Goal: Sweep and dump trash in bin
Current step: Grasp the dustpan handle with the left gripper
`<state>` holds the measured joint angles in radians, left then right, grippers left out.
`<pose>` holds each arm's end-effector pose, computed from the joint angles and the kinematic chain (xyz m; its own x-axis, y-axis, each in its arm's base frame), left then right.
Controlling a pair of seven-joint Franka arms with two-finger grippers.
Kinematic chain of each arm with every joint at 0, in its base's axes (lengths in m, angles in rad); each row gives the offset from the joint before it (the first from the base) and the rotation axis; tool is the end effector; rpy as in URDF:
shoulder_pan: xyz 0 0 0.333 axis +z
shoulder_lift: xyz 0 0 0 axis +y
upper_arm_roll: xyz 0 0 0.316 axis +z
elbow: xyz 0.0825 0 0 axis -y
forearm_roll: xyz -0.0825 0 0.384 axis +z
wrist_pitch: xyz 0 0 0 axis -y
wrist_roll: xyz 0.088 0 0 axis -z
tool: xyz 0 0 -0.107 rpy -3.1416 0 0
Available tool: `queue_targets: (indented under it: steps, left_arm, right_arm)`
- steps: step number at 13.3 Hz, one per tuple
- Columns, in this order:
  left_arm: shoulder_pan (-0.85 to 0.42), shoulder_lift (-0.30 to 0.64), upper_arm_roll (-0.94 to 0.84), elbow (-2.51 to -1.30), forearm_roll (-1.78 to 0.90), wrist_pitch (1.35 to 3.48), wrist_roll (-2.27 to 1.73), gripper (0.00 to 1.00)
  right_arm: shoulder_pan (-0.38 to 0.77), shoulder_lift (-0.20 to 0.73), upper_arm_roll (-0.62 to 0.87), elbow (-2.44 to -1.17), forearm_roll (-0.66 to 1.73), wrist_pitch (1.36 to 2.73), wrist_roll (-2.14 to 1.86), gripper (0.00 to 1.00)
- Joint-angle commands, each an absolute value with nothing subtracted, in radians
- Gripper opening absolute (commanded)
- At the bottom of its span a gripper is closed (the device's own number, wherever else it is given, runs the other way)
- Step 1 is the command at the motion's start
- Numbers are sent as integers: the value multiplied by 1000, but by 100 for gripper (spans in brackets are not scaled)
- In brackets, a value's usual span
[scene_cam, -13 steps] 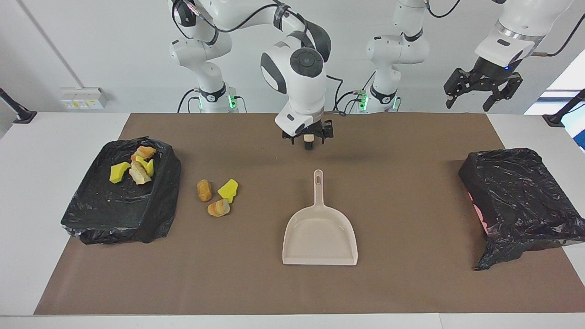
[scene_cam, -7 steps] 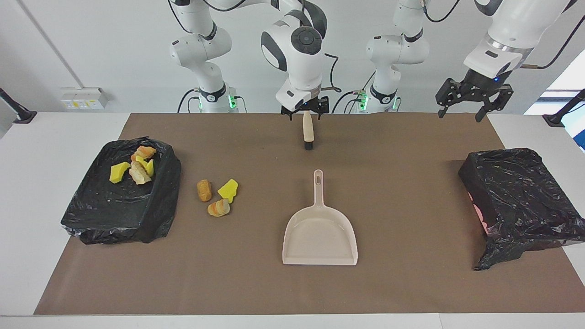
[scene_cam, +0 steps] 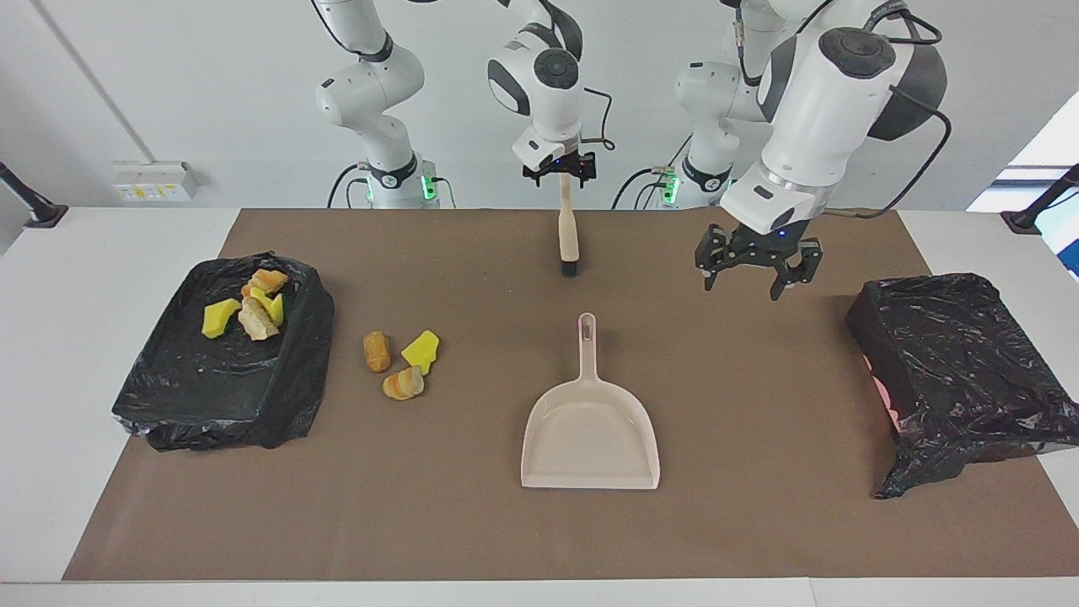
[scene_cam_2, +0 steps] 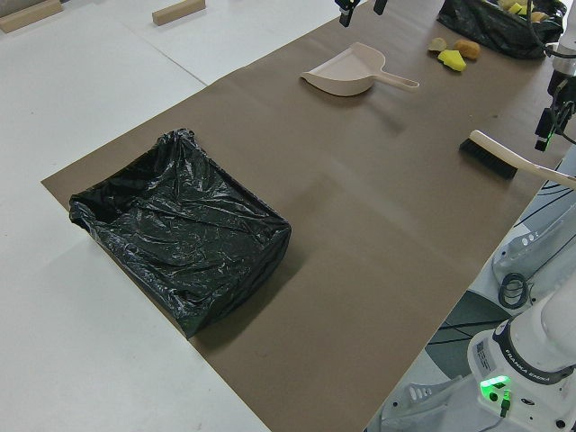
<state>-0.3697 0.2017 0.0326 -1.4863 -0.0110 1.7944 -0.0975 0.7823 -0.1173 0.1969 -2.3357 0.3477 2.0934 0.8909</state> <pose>0.5974 -0.2124 0.5661 0.9664 -0.2344 0.1054 -0.2372 -0.9713 0.0147 0.2519 0.4052 0.3744 0.9532 -0.0973 -0.2864 -0.1142 -0.9925 -0.0429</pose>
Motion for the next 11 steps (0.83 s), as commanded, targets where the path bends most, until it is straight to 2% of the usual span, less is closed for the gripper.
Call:
queue_targets:
  steps: [1, 7, 10, 11]
  left_arm:
    - [-414, 270, 46, -1483, -26, 1874, -156, 100]
    - [-558, 396, 46, -1522, -25, 2037, -303, 100]
    - [-607, 396, 48, -1638, -23, 2155, -351, 100]
    - [-623, 409, 48, -1650, -25, 2177, -362, 100]
  right_arm:
    - [839, -86, 193, -2382, 374, 2193, 934, 100]
    - [896, -80, 195, -2424, 374, 2201, 963, 100]
    - [914, -87, 195, -2434, 374, 2207, 980, 100]
    - [914, -87, 195, -2434, 374, 2207, 980, 87]
